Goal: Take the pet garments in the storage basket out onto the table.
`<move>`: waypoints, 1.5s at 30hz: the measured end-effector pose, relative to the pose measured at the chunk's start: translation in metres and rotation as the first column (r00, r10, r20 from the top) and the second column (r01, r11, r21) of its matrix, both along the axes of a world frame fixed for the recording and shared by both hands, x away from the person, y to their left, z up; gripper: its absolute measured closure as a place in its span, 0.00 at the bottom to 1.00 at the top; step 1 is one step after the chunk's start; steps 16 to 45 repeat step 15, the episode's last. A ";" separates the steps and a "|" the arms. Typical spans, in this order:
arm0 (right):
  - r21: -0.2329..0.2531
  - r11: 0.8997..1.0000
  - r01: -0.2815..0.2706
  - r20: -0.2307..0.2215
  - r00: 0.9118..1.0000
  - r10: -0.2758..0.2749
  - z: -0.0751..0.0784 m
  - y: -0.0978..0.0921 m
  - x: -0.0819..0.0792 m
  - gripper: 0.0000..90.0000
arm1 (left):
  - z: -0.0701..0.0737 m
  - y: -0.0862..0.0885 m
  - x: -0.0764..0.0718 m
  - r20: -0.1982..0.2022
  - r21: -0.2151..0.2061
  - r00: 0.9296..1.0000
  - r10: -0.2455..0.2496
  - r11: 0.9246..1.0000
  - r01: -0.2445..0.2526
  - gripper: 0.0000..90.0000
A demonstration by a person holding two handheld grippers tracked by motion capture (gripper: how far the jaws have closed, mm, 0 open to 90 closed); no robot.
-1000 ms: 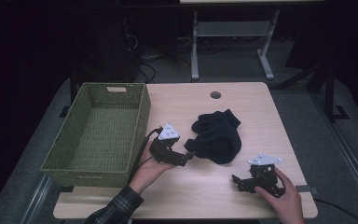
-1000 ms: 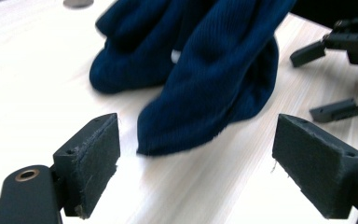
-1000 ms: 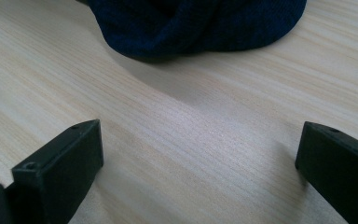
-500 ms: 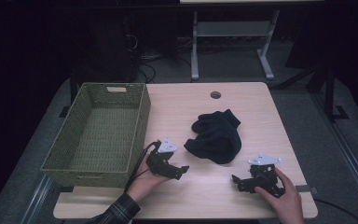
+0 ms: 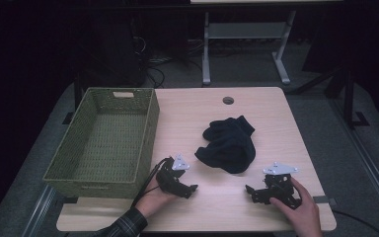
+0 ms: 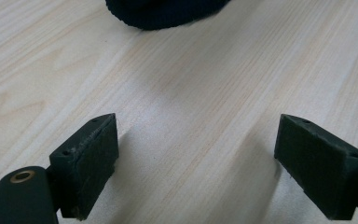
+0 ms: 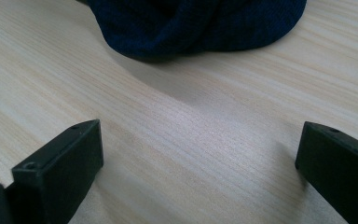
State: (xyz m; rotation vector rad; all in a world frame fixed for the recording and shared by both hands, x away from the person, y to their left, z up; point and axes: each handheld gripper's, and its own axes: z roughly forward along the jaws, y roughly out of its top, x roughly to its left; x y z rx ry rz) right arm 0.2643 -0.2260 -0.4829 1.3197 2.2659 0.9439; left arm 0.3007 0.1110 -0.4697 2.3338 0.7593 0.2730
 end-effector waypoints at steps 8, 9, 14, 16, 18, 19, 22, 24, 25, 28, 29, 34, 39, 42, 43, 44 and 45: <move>0.000 1.000 0.000 0.000 1.000 0.000 0.000 0.000 0.000 0.01 | -0.008 0.006 -0.003 0.061 -0.073 0.998 0.006 0.997 -0.002 0.14; 0.000 1.000 0.000 0.000 1.000 0.000 0.000 0.000 0.000 0.01 | -0.008 0.006 -0.003 0.060 -0.073 0.998 0.007 0.997 -0.003 0.14; 0.000 1.000 0.000 0.000 1.000 0.000 0.000 0.000 0.000 0.01 | -0.008 0.006 -0.004 0.060 -0.073 0.998 0.011 0.997 -0.007 0.14; 0.000 1.000 0.000 0.000 1.000 0.000 0.000 0.000 0.000 0.01 | -0.008 0.006 -0.004 0.060 -0.073 0.998 0.011 0.997 -0.007 0.14; 0.000 1.000 0.000 0.000 1.000 0.000 0.000 0.000 0.000 0.01 | -0.008 0.006 -0.004 0.060 -0.073 0.998 0.011 0.997 -0.007 0.14; 0.000 1.000 0.000 0.000 1.000 0.000 0.000 0.000 0.000 0.01 | -0.008 0.006 -0.004 0.060 -0.073 0.998 0.011 0.997 -0.007 0.14; 0.000 1.000 0.000 0.000 1.000 0.000 0.000 0.000 0.000 0.01 | -0.008 0.006 -0.004 0.060 -0.073 0.998 0.011 0.997 -0.007 0.14; 0.000 1.000 0.000 0.000 1.000 0.000 0.000 0.000 0.000 0.01 | -0.008 0.006 -0.004 0.060 -0.073 0.998 0.011 0.997 -0.007 0.14; 0.000 1.000 0.000 0.000 1.000 0.000 0.000 0.000 0.000 0.01 | -0.008 0.006 -0.004 0.060 -0.073 0.998 0.011 0.997 -0.007 0.14; 0.000 1.000 0.000 0.000 1.000 0.000 0.000 0.000 0.000 0.01 | -0.008 0.006 -0.004 0.060 -0.073 0.998 0.011 0.997 -0.007 0.14; 0.000 1.000 0.000 0.000 1.000 0.000 0.000 0.000 0.000 0.01 | -0.008 0.006 -0.004 0.060 -0.073 0.998 0.011 0.997 -0.007 0.14; 0.000 1.000 0.000 0.000 1.000 0.000 0.000 0.000 0.000 0.01 | -0.008 0.006 -0.004 0.060 -0.073 0.998 0.011 0.997 -0.007 0.14; 0.000 1.000 0.000 0.000 1.000 0.000 0.000 0.000 0.000 0.01 | -0.008 0.006 -0.004 0.060 -0.073 0.998 0.011 0.997 -0.007 0.14; 0.000 1.000 0.000 0.000 1.000 0.000 0.000 0.000 0.000 0.01 | -0.008 0.006 -0.004 0.060 -0.073 0.998 0.011 0.997 -0.007 0.14; 0.000 1.000 0.000 0.000 1.000 0.000 0.000 0.000 0.000 0.01 | -0.008 0.006 -0.004 0.060 -0.073 0.998 0.011 0.997 -0.007 0.14; 0.000 1.000 0.000 0.000 1.000 0.000 0.000 0.000 0.000 0.01 | -0.008 0.006 -0.004 0.060 -0.073 0.998 0.011 0.997 -0.007 0.14; 0.000 1.000 0.000 0.000 1.000 0.000 0.000 0.000 0.000 0.01 | -0.008 0.006 -0.004 0.060 -0.073 0.998 0.011 0.997 -0.007 0.14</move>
